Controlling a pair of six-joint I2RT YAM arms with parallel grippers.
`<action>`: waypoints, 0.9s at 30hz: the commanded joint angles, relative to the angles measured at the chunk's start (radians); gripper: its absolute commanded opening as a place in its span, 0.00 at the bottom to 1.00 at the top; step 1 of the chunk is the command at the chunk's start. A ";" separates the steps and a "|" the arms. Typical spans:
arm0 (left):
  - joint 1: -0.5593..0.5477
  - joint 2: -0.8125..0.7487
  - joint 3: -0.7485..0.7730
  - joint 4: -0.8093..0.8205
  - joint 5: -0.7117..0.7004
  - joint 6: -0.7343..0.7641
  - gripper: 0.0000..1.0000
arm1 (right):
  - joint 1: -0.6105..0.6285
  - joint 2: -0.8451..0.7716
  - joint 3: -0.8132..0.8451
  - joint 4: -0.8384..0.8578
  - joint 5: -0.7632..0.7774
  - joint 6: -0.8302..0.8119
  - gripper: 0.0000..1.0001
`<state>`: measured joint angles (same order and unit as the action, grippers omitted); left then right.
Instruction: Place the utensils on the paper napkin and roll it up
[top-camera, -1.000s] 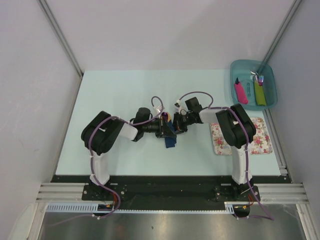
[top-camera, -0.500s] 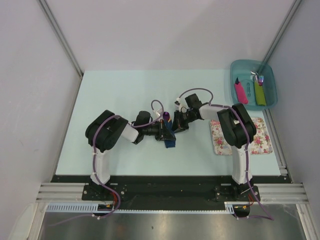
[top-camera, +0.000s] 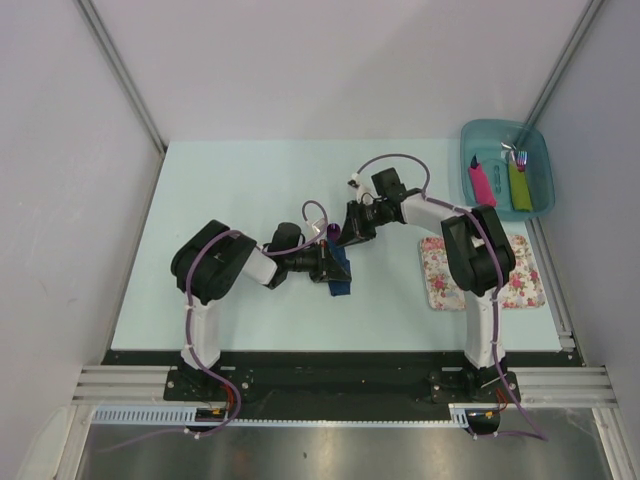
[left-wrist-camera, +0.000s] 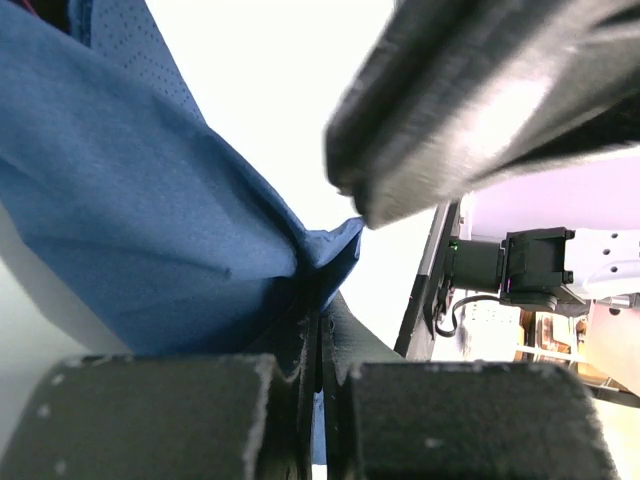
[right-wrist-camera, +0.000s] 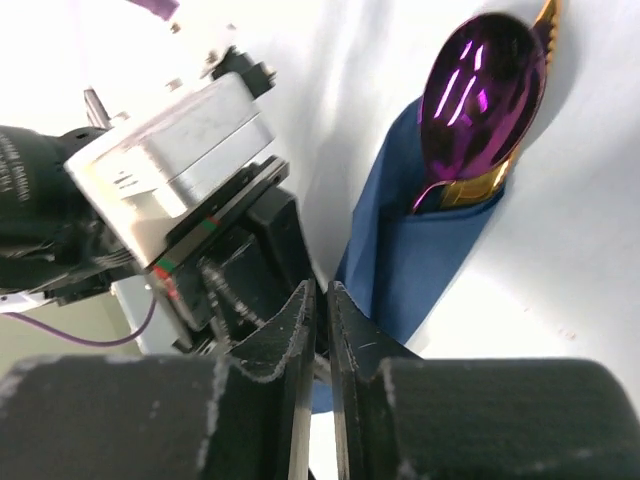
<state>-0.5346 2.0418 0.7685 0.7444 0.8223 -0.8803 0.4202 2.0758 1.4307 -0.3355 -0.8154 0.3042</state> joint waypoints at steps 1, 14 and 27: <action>-0.005 -0.022 -0.012 -0.036 -0.005 0.055 0.00 | -0.008 0.058 0.030 0.022 0.027 -0.030 0.14; -0.030 -0.037 0.031 -0.154 0.006 0.165 0.00 | -0.047 0.095 0.020 0.090 0.010 0.030 0.15; -0.047 -0.031 0.092 -0.197 0.024 0.187 0.00 | -0.038 0.047 0.030 -0.026 0.030 -0.017 0.44</action>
<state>-0.5529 2.0212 0.8253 0.6037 0.8261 -0.7464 0.3721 2.1578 1.4357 -0.2993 -0.8112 0.3359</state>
